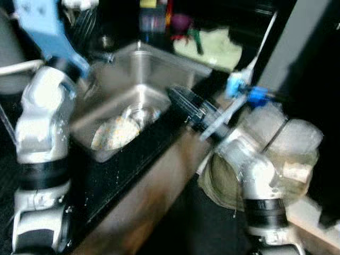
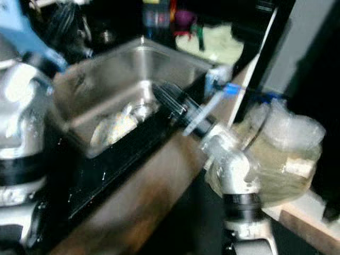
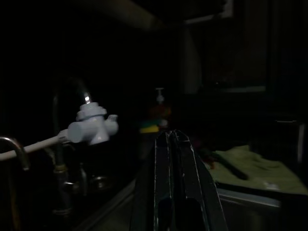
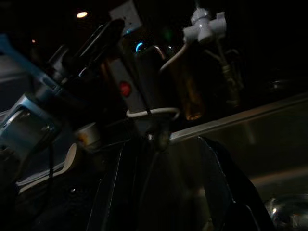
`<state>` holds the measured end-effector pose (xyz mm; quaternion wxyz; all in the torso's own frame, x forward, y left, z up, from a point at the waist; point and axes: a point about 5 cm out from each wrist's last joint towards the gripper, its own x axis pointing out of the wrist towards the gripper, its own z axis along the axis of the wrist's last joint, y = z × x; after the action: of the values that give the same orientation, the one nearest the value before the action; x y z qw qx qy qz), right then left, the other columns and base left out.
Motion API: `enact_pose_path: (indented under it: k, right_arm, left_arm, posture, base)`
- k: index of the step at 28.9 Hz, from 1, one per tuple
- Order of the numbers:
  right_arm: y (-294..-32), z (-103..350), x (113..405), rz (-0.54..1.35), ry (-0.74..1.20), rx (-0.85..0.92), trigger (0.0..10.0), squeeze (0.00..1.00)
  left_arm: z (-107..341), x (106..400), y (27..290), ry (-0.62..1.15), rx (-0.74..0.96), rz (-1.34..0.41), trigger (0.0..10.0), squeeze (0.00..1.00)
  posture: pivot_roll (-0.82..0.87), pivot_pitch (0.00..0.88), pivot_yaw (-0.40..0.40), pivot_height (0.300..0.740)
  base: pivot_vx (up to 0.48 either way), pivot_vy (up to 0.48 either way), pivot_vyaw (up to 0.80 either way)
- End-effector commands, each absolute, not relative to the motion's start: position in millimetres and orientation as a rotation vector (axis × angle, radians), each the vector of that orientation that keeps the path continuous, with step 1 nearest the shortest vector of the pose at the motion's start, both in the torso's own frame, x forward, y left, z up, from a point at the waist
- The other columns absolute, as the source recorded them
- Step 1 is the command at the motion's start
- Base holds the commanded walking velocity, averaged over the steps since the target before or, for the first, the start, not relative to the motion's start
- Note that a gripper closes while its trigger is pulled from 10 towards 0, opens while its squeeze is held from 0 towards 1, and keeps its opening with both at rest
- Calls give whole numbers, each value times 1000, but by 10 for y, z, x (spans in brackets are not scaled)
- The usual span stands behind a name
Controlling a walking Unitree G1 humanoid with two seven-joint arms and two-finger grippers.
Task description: Kitchen organization
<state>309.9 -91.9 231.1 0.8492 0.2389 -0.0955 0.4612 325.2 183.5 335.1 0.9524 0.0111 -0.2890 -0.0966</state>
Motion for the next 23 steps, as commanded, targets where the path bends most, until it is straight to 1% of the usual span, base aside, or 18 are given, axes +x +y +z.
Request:
enact_pose_path:
  k: [1,13,20,23]
  right_arm:
    - [-973,2334,3101,956,-217,496,10000,0]
    - [-972,2332,3098,952,-219,500,10000,0]
    - [-974,2328,3094,951,-217,502,10000,0]
    - [-975,2326,3093,950,-216,502,10000,0]
  left_arm:
    - [3336,3271,1775,-574,21,-218,10000,0]
    - [3306,3267,1683,-556,46,-263,10000,0]
    - [3270,3268,1642,-538,35,-283,10000,0]
    - [3268,3274,1636,-535,25,-278,10000,0]
  posture:
    - [-14,58,-32,732]
    - [-13,61,-32,732]
    - [-15,61,-32,732]
    - [-14,63,-33,732]
  base:
    - [0,0,0]
    - [0,0,0]
    - [0,-446,0]
    - [0,0,0]
